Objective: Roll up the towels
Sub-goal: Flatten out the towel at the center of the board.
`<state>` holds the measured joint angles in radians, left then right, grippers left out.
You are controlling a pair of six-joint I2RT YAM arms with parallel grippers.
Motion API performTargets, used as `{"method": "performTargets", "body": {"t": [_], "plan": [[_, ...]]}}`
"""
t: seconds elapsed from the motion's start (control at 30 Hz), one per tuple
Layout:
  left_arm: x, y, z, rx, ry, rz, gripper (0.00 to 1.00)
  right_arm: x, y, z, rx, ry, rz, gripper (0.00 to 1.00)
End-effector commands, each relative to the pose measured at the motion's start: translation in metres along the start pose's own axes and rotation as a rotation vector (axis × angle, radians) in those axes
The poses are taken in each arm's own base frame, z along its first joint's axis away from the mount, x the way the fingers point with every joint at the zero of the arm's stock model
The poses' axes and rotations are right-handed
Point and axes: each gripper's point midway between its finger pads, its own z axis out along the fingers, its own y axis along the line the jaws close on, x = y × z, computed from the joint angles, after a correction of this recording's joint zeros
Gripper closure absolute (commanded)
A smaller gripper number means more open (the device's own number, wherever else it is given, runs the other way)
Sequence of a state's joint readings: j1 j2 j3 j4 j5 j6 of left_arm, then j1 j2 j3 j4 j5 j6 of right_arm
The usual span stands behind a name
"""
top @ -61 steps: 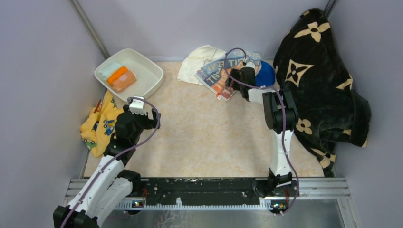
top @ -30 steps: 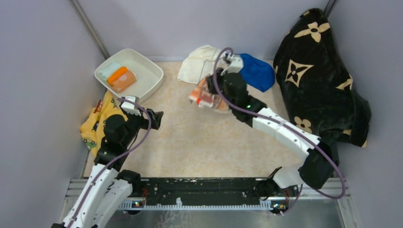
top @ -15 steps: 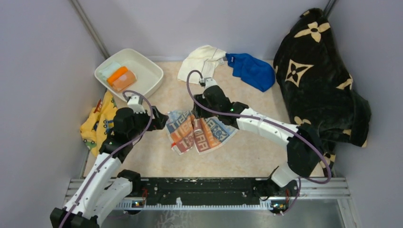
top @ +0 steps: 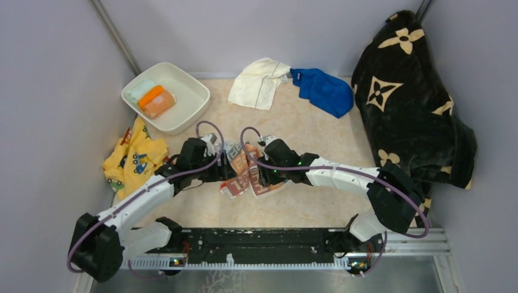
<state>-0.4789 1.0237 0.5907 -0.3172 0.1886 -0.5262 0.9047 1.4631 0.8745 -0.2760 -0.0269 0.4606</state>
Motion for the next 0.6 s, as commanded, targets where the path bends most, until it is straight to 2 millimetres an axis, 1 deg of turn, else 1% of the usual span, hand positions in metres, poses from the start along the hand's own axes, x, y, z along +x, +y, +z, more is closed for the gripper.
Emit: {"method": "performTargets", "body": {"t": [0.0,0.07,0.1,0.13,0.2,0.27,0.37,0.47,0.57], "plan": [[0.008,-0.016,0.02,0.006,0.046,0.015,0.26,-0.005,0.008,0.012,-0.027,-0.029,0.042,0.56],[0.021,-0.02,0.036,0.03,0.101,0.022,0.38,0.005,0.0,0.019,0.008,0.009,0.055,0.56],[0.027,-0.022,0.043,0.038,0.13,0.02,0.45,0.012,-0.007,0.022,0.04,0.031,0.06,0.56],[0.032,-0.021,0.049,0.037,0.158,0.017,0.51,0.018,-0.017,0.024,0.08,0.046,0.066,0.56],[0.043,-0.014,0.058,0.016,0.205,0.014,0.59,0.029,-0.037,0.026,0.135,0.073,0.093,0.56],[0.052,-0.003,0.062,-0.024,0.225,0.013,0.61,0.035,-0.059,0.024,0.177,0.084,0.142,0.56],[0.058,0.023,0.063,-0.136,0.218,-0.006,0.61,0.042,-0.098,0.017,0.251,0.094,0.231,0.56],[0.057,0.044,0.065,-0.195,0.219,-0.033,0.62,0.042,-0.137,0.007,0.338,0.086,0.304,0.56],[0.05,0.06,0.07,-0.214,0.227,-0.079,0.63,0.037,-0.172,-0.004,0.408,0.051,0.382,0.55]]}}
